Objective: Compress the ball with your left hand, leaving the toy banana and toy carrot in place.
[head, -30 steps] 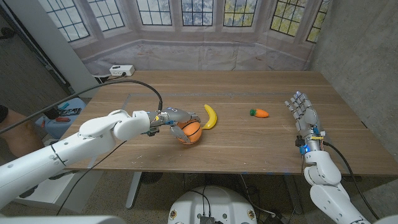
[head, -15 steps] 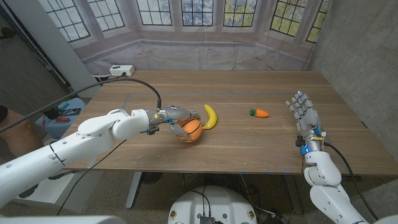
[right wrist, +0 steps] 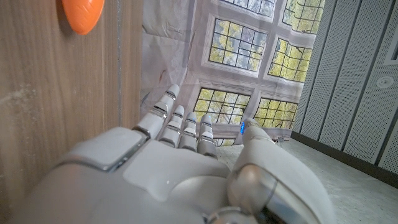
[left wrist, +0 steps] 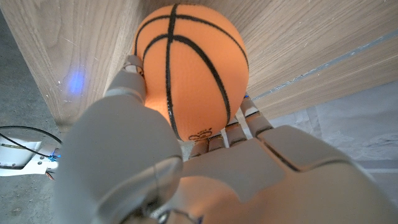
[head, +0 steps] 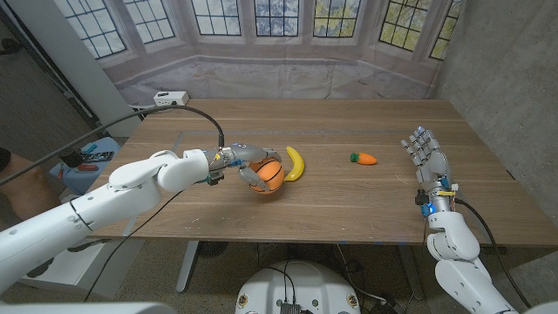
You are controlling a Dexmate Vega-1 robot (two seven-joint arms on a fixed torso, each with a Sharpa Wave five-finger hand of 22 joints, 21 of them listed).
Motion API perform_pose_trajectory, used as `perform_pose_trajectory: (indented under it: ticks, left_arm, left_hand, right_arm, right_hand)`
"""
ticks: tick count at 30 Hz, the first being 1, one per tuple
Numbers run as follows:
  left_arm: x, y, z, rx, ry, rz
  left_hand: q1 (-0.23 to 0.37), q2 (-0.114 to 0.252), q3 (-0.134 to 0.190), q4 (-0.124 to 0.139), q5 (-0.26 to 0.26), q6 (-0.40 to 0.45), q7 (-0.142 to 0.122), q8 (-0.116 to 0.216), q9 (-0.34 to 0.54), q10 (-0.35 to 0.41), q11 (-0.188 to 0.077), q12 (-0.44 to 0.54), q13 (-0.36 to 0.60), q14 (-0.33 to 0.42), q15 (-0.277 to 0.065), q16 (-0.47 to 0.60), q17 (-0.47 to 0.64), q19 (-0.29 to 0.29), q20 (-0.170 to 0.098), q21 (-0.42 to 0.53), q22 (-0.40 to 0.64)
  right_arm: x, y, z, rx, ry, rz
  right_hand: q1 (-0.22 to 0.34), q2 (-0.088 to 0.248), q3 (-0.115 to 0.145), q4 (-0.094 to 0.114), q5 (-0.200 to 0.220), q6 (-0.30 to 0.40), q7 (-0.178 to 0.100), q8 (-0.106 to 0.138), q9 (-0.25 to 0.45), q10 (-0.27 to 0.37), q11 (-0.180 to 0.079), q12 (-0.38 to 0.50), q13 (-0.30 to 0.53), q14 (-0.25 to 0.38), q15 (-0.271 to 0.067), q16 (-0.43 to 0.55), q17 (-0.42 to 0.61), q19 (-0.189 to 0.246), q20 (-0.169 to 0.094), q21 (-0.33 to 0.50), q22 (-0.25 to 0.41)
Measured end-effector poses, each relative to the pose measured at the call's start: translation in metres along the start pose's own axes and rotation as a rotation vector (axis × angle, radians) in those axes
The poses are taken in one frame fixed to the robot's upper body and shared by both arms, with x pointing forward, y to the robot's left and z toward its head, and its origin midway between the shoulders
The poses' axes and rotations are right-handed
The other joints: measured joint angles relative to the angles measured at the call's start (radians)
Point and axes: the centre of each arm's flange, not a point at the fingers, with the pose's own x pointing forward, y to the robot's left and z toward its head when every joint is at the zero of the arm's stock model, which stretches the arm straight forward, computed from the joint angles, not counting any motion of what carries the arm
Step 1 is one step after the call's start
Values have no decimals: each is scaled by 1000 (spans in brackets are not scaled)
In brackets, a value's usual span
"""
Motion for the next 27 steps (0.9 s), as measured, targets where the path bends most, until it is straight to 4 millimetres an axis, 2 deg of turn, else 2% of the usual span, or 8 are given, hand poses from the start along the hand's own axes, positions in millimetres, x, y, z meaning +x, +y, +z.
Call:
perform_pose_trajectory:
  ticks: [12, 14, 27]
  left_arm:
    - [5, 11, -5, -59, 18, 39]
    - [6, 12, -6, -66, 19, 47]
    - [19, 22, -12, -171, 31, 105]
  left_hand:
    - [9, -9, -8, 0, 5, 17, 1, 10, 2, 18, -7, 7, 9, 6, 5, 15, 10, 10, -1, 5, 2]
    - [9, -9, -8, 0, 5, 19, -1, 12, 5, 24, -5, 13, 14, 18, -7, 18, 11, 10, -1, 5, 2]
    - [13, -13, -17, 0, 9, 42, -3, 20, 9, 39, -10, 22, 22, 33, -7, 30, 17, 17, 6, 9, 2]
  right_arm:
    - [4, 3, 2, -2, -8, 12]
    - [4, 3, 2, -3, -7, 13]
    - [5, 5, 3, -9, -7, 14]
  right_hand:
    - [0, 0, 0, 0, 0, 0, 0, 0, 0, 0, 0, 0, 0, 0, 0, 0, 0, 2, 2, 0, 0]
    - [0, 0, 0, 0, 0, 0, 0, 0, 0, 0, 0, 0, 0, 0, 0, 0, 0, 2, 2, 0, 0]
    - [0, 0, 0, 0, 0, 0, 0, 0, 0, 0, 0, 0, 0, 0, 0, 0, 0, 2, 2, 0, 0]
